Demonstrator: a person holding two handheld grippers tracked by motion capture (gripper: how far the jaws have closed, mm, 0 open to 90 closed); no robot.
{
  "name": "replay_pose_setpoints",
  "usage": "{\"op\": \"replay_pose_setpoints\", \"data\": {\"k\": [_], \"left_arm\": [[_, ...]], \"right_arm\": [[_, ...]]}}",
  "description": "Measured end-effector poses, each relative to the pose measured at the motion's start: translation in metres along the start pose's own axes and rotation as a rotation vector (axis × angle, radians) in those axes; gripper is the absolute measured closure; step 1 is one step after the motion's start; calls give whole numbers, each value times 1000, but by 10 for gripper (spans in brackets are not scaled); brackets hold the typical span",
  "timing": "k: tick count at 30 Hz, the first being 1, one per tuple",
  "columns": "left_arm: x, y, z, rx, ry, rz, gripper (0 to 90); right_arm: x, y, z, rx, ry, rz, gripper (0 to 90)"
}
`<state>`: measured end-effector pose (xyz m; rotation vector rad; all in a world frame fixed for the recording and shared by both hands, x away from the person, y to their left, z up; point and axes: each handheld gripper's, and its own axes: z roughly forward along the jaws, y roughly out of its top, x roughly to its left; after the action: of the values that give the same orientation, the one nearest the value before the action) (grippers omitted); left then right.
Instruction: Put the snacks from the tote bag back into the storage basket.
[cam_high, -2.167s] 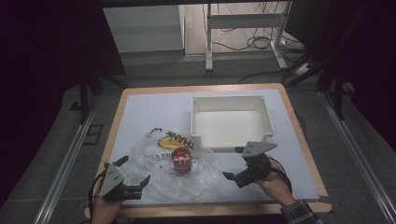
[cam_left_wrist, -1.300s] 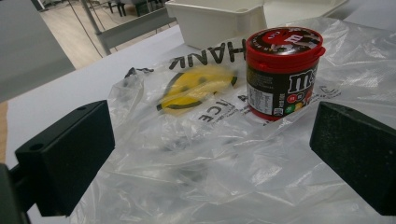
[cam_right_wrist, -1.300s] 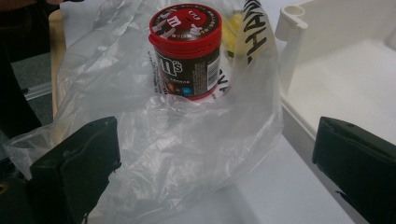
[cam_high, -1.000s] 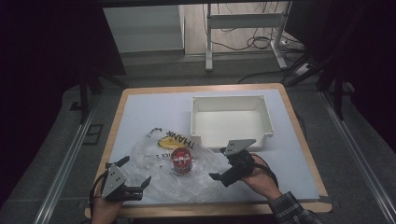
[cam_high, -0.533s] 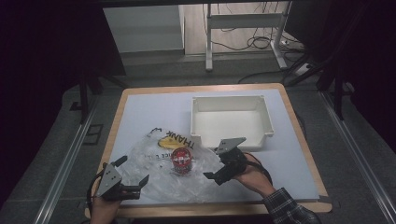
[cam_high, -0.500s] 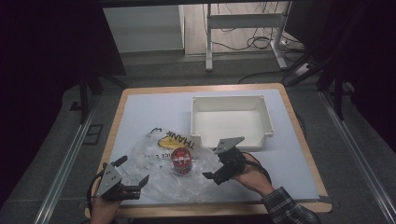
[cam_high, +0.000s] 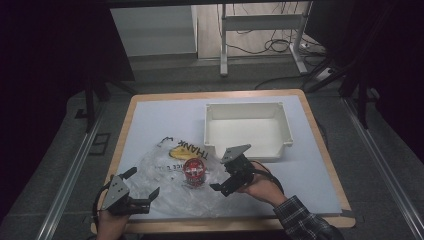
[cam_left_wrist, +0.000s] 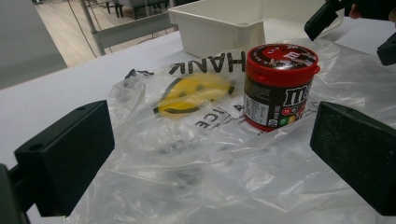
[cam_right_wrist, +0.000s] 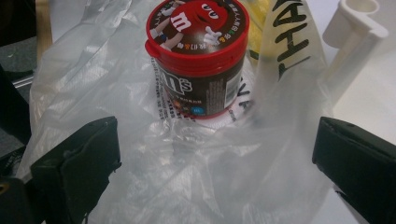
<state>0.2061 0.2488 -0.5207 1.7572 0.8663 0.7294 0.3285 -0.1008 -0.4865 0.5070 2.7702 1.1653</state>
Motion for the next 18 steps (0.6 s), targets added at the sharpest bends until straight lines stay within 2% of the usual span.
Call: {"op": "replay_pose_setpoints", "data": {"k": [3, 8, 18], "left_arm": [[0, 0, 0, 2, 1, 4, 0], [0, 0, 0, 4, 2, 6, 0], [-1, 0, 0, 9, 4, 11, 0]], "right_arm": [[-2, 4, 7, 31, 4, 7, 13], [-2, 7, 14, 53, 12, 12, 13], [-1, 20, 26, 92, 3, -20, 14]]}}
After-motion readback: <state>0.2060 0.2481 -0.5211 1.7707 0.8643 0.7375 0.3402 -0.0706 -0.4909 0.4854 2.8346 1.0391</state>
